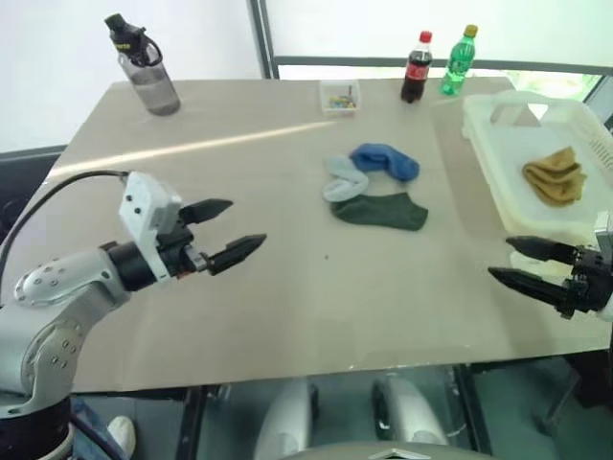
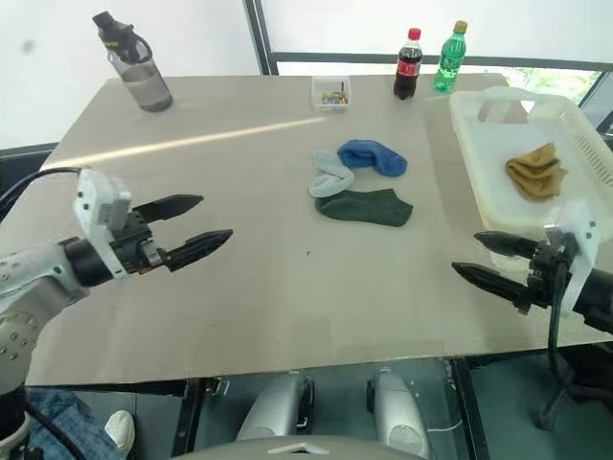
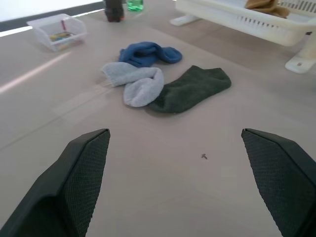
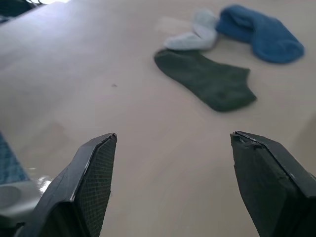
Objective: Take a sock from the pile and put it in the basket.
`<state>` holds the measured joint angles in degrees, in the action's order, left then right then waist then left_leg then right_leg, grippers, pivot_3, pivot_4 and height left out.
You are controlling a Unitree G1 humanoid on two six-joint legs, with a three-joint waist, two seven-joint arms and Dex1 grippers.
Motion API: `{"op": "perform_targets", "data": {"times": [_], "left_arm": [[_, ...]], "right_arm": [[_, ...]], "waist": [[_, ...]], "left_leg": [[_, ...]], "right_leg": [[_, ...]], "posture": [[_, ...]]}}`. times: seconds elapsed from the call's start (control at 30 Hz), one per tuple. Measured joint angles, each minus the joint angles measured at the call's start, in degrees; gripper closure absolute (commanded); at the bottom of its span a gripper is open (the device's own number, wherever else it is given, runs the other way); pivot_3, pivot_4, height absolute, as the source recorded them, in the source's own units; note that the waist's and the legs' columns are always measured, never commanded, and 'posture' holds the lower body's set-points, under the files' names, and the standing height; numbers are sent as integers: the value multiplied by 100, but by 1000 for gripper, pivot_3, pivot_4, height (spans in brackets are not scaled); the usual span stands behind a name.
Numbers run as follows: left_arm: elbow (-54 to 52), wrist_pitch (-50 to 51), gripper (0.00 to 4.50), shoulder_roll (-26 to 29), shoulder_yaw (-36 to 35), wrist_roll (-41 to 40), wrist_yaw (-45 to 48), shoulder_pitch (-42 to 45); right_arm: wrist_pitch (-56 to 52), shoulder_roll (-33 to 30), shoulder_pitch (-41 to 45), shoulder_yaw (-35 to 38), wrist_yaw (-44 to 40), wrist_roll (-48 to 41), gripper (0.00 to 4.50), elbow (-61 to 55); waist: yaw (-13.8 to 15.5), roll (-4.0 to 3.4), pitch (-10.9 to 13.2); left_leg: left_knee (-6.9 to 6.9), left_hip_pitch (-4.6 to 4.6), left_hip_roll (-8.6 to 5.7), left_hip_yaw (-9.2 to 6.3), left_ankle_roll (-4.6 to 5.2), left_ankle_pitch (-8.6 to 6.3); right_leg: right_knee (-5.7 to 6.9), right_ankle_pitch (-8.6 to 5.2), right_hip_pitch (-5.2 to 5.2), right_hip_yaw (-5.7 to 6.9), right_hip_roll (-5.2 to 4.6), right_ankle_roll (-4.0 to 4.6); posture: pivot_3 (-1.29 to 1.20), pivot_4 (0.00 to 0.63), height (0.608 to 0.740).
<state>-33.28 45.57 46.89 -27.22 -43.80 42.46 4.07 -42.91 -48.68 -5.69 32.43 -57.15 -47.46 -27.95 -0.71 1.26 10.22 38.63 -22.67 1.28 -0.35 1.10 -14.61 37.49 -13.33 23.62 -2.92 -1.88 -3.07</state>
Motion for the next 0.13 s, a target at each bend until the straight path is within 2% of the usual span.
{"op": "perform_targets", "data": {"times": [0.13], "left_arm": [[-240, 14, 0, 11, -321, -220, -30, -286]], "right_arm": [[389, -70, 103, -84, -270, 181, 742, 438]], "waist": [[-3, 0, 0]], "left_leg": [[0, -1, -1, 10, 0, 0]], "right_leg": [[-1, 1, 2, -8, -4, 0]], "posture": [[0, 150, 740]]}}
